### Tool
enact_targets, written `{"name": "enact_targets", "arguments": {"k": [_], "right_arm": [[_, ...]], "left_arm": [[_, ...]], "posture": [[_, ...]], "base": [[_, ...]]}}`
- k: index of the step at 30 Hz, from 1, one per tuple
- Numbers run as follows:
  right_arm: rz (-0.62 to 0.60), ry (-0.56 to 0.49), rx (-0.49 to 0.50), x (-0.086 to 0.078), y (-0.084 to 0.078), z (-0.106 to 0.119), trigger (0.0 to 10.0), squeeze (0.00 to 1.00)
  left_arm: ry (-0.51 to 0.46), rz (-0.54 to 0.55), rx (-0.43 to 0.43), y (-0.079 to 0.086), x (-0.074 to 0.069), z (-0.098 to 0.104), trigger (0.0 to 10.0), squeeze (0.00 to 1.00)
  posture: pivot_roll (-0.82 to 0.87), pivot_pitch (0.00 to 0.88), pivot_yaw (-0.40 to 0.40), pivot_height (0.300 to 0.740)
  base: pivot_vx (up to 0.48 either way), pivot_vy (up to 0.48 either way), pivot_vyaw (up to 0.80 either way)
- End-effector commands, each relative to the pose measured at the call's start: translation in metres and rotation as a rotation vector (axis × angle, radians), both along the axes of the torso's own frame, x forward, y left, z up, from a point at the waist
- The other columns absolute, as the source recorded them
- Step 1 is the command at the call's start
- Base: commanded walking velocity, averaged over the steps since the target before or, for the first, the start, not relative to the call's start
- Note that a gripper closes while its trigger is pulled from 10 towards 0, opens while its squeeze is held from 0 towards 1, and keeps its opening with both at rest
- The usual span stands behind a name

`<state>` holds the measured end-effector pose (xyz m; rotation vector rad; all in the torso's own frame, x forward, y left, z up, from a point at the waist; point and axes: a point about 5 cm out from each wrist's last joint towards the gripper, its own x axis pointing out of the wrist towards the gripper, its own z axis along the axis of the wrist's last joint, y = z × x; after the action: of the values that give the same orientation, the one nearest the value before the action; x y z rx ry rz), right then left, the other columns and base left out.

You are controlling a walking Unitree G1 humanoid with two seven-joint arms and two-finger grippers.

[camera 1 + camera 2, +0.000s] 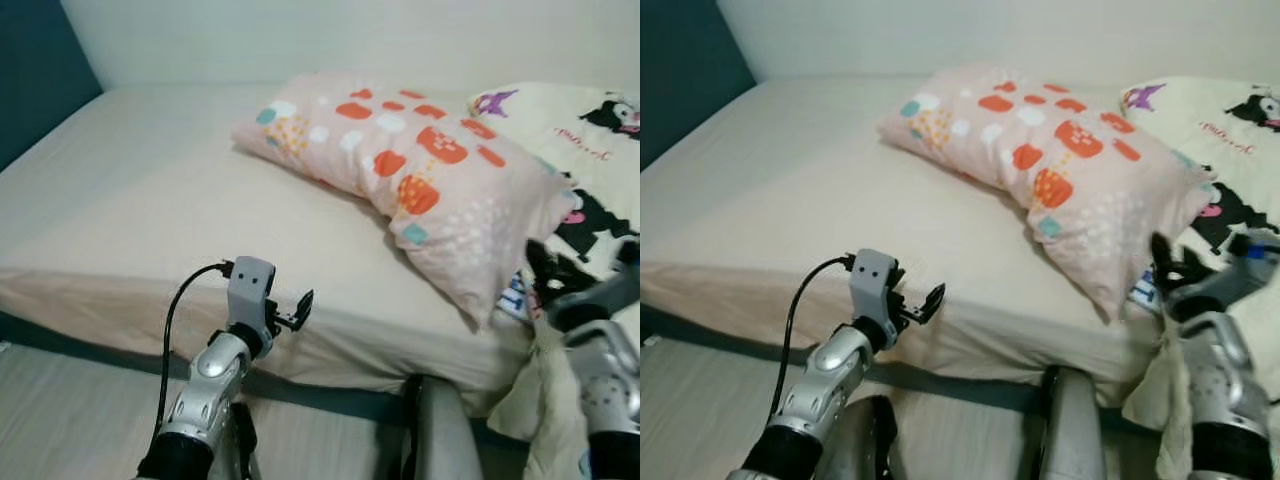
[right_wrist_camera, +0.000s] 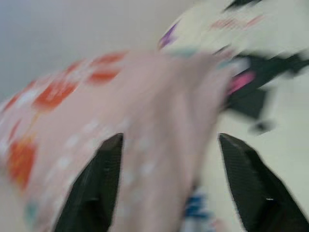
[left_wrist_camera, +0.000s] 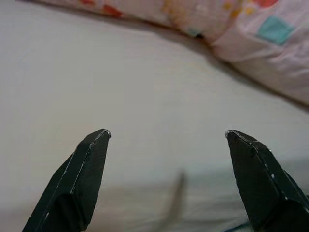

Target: Clean up the room

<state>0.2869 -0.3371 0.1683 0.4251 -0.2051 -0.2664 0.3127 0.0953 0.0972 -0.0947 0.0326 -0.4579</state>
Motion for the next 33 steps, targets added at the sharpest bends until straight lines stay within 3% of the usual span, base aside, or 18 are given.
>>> {"name": "enact_targets", "arguments": {"k": [1, 6, 20, 21, 22, 23, 25, 28, 33], "right_arm": [[-0.053, 0.002, 0.029, -0.006, -0.01, -0.006, 10.0, 1.0], [-0.102, -0.017, 0.031, -0.009, -0.019, -0.004, 10.0, 1.0], [-0.139, -0.024, 0.036, -0.007, -0.026, -0.005, 10.0, 1.0], [-0.052, -0.089, 0.103, 0.003, -0.017, -0.006, 10.0, 0.95], [0.031, -0.155, 0.163, 0.016, -0.009, -0.002, 10.0, 0.0], [0.031, -0.155, 0.163, 0.016, -0.009, -0.002, 10.0, 0.0], [0.139, -0.228, 0.22, 0.033, 0.006, 0.004, 10.0, 0.0], [0.168, -0.21, 0.221, 0.043, 0.015, 0.005, 10.0, 0.0], [0.193, -0.167, 0.212, 0.05, 0.028, -0.001, 10.0, 0.0]], "left_arm": [[0.016, 0.006, -0.009, 0.004, -0.002, -0.005, 10.0, 0.0], [0.014, 0.0, -0.007, 0.004, -0.003, -0.006, 10.0, 0.0], [0.009, -0.004, -0.01, 0.004, -0.002, -0.008, 10.0, 0.0], [0.029, -0.01, 0.034, 0.025, -0.021, -0.009, 10.0, 0.0], [0.059, -0.019, 0.08, 0.043, -0.043, -0.009, 10.0, 0.0], [0.059, -0.019, 0.08, 0.043, -0.043, -0.009, 10.0, 0.0], [0.103, -0.044, 0.135, 0.063, -0.075, -0.007, 10.0, 0.0], [0.119, -0.031, 0.144, 0.067, -0.082, -0.009, 10.0, 0.0], [0.114, 0.018, 0.134, 0.071, -0.078, -0.011, 10.0, 0.0]], "posture": [[-0.09, 0.068, 0.085, 0.461], [-0.09, 0.068, 0.085, 0.461], [-0.09, 0.068, 0.085, 0.461], [0.08, 0.312, 0.186, 0.461], [0.12, 0.357, 0.209, 0.461], [0.12, 0.357, 0.209, 0.461], [0.13, 0.381, 0.215, 0.461], [0.14, 0.392, 0.21, 0.461], [0.12, 0.39, 0.187, 0.461]], "base": [[0.0, 0.0, 0.0], [0.0, 0.0, 0.0], [0.0, 0.0, 0.0], [0.0, 0.0, 0.0], [0.0, 0.0, 0.0], [0.0, 0.0, 0.0], [0.0, 0.0, 0.0], [0.0, 0.0, 0.0], [0.0, 0.0, 0.0]]}}
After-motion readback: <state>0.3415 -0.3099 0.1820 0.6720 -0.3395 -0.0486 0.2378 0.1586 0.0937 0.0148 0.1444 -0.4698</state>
